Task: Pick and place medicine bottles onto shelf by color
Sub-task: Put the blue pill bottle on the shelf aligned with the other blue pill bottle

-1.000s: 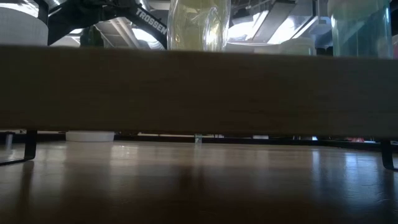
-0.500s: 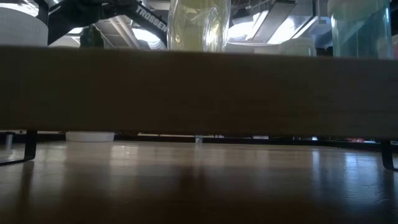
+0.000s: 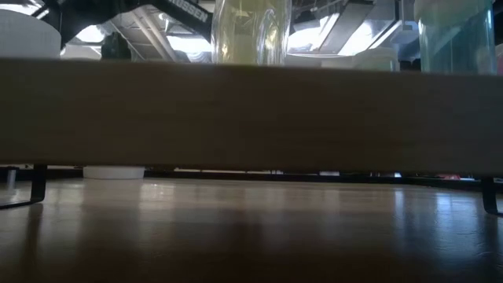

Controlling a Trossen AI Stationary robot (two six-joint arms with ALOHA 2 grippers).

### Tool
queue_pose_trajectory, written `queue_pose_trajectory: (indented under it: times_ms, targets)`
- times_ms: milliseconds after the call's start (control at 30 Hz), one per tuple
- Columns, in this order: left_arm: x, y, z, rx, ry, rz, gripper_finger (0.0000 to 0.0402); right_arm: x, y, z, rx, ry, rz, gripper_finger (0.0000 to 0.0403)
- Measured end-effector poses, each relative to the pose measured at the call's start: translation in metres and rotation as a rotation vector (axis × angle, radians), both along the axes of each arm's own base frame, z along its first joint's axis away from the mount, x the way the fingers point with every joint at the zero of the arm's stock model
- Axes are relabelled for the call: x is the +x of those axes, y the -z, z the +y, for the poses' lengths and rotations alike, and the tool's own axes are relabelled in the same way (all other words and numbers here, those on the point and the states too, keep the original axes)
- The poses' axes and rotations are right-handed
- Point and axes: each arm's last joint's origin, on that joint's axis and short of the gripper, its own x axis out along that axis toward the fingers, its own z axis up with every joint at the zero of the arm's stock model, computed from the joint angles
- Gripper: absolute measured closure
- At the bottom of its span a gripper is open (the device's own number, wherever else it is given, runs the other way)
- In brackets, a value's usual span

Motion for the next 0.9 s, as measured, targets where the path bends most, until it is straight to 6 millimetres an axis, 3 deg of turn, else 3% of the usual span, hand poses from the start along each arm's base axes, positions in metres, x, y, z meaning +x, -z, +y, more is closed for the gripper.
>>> queue_pose_trajectory:
  times_ms: [200,500,733,900]
  targets:
    - [-0.008,-0.027,-0.006,0.03,0.033,-0.028,0.0294,0.001,-0.001,0.0,-0.07,-0.072,0.039,0.0209]
    - [-0.02,-0.068,-0.034,0.113,0.257,0.028,0.0294,0.001,-0.001,0.0,-0.079,-0.081,0.045,0.0209]
    - [-0.025,-0.098,-0.086,0.149,0.466,0.055,0.0294,0.004,-0.003,0.001,-0.052,-0.109,0.007,0.0209]
    - [-0.025,-0.111,-0.129,0.178,0.644,0.052,0.0294,0.001,0.004,0.009,0.068,-0.399,0.111,0.0209]
